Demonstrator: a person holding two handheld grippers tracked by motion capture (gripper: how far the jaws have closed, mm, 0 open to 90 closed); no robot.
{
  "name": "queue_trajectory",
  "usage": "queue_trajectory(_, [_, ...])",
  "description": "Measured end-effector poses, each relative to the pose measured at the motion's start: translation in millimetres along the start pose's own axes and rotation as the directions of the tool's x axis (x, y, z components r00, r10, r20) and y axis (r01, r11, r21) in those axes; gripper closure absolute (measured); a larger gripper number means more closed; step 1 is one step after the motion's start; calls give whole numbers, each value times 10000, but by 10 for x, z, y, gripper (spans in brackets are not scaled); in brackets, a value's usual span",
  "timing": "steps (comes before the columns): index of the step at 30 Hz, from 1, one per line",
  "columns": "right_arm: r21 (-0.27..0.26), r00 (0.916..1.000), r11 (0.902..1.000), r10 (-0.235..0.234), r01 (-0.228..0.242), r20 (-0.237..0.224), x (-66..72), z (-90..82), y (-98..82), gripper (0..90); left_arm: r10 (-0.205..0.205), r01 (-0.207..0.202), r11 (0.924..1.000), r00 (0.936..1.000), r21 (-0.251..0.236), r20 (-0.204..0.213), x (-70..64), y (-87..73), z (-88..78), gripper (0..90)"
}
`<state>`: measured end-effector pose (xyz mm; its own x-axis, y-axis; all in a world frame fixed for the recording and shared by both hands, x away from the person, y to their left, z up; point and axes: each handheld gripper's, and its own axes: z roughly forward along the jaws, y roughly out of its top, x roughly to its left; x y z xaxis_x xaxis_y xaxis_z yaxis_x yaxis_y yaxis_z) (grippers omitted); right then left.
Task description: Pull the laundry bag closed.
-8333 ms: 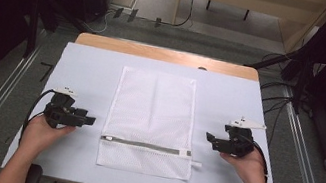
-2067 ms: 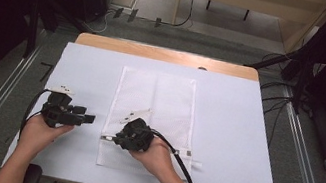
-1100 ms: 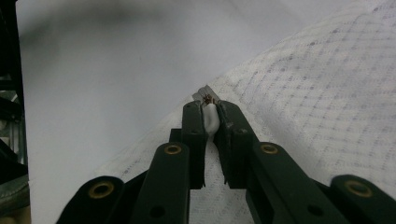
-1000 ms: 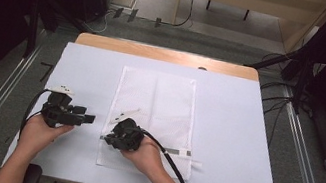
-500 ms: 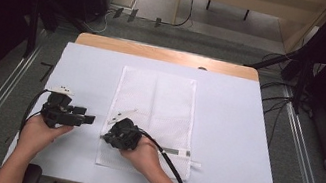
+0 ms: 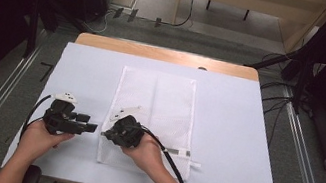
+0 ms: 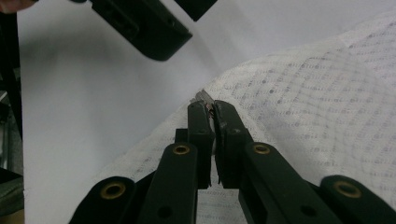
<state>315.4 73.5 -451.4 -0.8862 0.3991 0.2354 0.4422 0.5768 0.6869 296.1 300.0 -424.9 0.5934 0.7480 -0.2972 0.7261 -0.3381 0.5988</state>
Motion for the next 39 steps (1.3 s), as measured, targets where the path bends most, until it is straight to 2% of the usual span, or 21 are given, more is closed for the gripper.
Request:
queue_trajectory(3, [37,9999,9999,-133,133,8,7,-7,4,874,-20,17,9999,9998,143,212,-21,-13,23,471])
queue_trajectory(7, [-201,10000,9998,-49,49,17,-2,-53,31,874,87,-94,9997,9994,205,329,-39,-40,23,475])
queue_trajectory(9, [-158,10000,9999,-69,69,8,-3,-66,42,874,105,-114,9998,9990,182,446,-42,-46,29,472])
queue_trajectory(12, [-169,10000,9999,-32,32,4,-13,-60,49,874,194,-226,9988,9972,440,715,-55,-50,66,470])
queue_trajectory(14, [-267,9999,9996,70,-73,-96,-32,-68,65,874,253,-323,9974,9941,649,1053,-63,-58,104,471])
queue_trajectory(18, [-350,10000,9994,27,-29,-56,-24,-94,99,874,330,-447,9947,9917,923,1246,-71,-49,163,476])
queue_trajectory(28, [-539,9999,9985,-5,-3,-149,9,-127,143,874,347,-485,9937,9904,1014,1338,-92,-3,251,501])
queue_trajectory(39, [-640,9995,9979,18,-37,-301,28,-141,152,874,372,-566,9899,9885,1301,1468,-91,51,326,663])
